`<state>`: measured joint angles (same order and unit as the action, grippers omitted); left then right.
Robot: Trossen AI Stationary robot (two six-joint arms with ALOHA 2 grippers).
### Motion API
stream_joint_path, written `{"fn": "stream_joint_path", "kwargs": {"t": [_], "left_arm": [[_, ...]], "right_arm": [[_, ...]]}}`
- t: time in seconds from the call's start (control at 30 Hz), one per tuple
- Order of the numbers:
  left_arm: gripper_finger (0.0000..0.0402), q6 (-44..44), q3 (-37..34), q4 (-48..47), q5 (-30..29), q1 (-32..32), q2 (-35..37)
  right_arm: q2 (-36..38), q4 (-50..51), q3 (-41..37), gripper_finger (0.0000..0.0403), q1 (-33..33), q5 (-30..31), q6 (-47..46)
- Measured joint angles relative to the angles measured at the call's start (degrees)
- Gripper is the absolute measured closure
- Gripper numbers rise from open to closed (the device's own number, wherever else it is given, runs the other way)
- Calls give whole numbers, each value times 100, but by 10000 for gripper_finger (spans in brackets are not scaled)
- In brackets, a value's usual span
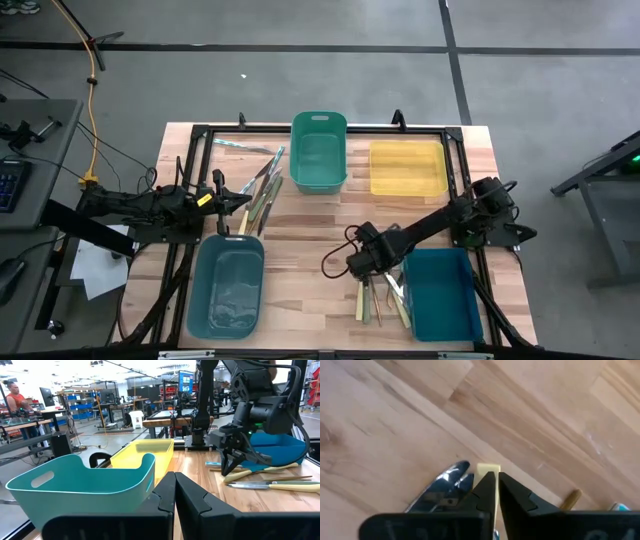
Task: Sort silverware by color (type)
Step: Put the yellow knife into the green bin
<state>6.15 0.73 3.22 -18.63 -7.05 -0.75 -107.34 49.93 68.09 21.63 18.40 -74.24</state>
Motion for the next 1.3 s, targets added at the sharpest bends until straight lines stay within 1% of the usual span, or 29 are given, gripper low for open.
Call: {"fn": "stream_joint_path", "kwargs": {"t": [0.1, 0.27, 0.4, 0.5, 0.63, 0.93, 1.13, 1.3], "left_arm": [[401, 0, 0, 0, 0, 0, 2], [401, 0, 0, -2, 0, 0, 1], [401, 0, -2, 0, 0, 0, 0], [401, 0, 0, -1, 0, 1, 2], [401, 0, 0, -1, 0, 2, 2], [401, 0, -1, -2, 0, 0, 2], [401, 0, 0, -2, 0, 2, 0], [401, 0, -2, 0, 0, 0, 2]], "right_arm": [[69, 21, 94, 355, -2, -52, 199], [206, -70, 299, 281, 104, 31, 315], [196, -46, 210, 228, 40, -79, -48], [180, -96, 42, 207, -30, -139, -155], [180, -115, -60, 203, -77, -135, -320], [180, -520, -378, 221, -103, -242, -353], [180, -568, -388, 231, -103, -189, -437], [123, -689, -429, 246, -146, -191, -439]]}}
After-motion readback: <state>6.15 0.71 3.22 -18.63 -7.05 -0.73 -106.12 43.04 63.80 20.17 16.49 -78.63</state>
